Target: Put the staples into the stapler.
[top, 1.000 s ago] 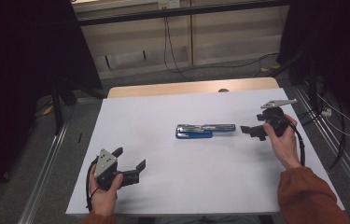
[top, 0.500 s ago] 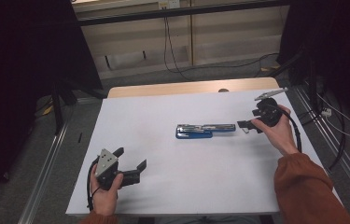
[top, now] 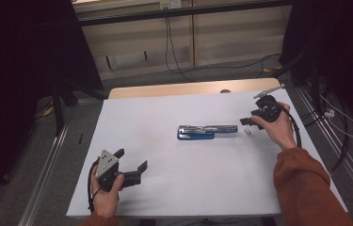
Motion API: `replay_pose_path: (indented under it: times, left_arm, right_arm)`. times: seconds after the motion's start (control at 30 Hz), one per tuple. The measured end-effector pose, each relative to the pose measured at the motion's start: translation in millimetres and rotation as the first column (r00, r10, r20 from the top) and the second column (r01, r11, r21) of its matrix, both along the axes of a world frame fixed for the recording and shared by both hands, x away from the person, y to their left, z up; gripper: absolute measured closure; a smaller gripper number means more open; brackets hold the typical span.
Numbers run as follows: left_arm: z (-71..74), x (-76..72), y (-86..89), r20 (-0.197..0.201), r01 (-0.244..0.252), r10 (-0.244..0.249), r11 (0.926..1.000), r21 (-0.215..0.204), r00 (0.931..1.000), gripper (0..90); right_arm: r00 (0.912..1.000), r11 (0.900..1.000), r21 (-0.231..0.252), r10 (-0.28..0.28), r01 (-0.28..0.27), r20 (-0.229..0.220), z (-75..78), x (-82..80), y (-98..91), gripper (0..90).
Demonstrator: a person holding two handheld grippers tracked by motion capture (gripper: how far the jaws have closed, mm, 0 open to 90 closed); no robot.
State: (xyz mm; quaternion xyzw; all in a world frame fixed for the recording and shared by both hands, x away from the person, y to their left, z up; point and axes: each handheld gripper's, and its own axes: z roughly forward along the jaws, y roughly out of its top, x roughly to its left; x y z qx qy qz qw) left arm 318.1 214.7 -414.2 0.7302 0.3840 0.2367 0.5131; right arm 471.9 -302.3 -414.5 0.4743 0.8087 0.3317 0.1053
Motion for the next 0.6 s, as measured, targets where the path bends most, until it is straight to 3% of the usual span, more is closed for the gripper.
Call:
replay_pose_path:
  times: [0.13,0.27,0.43,0.6]
  left_arm:
    - [0.0,0.3,-0.9,0.004,0.01,-0.01,0.9998,0.017,0.9999,3.1]
    - [-1.7,1.8,-1.5,-0.003,0.014,-0.014,0.9997,0.02,0.9999,3.1]
    - [-1.7,1.8,-0.9,0.0,0.011,-0.011,0.9998,0.019,0.9999,3.1]
    - [-2.7,3.2,0.2,-0.017,0.014,-0.014,0.9998,0.016,0.9998,3.1]
  right_arm:
    - [0.9997,0.9993,-0.038,0.001,-0.002,-0.023,-2.5,1.2,-1.4,44.3]
    - [0.997,0.997,-0.076,0.008,-0.014,-0.077,-6.9,-0.4,-0.4,51.8]
    - [0.994,0.9957,-0.08,0.038,-0.046,-0.103,-7.7,-3.2,2.6,62.5]
    - [0.9905,0.9933,-0.101,0.042,-0.056,-0.131,-8.9,-3.9,6.6,66.3]
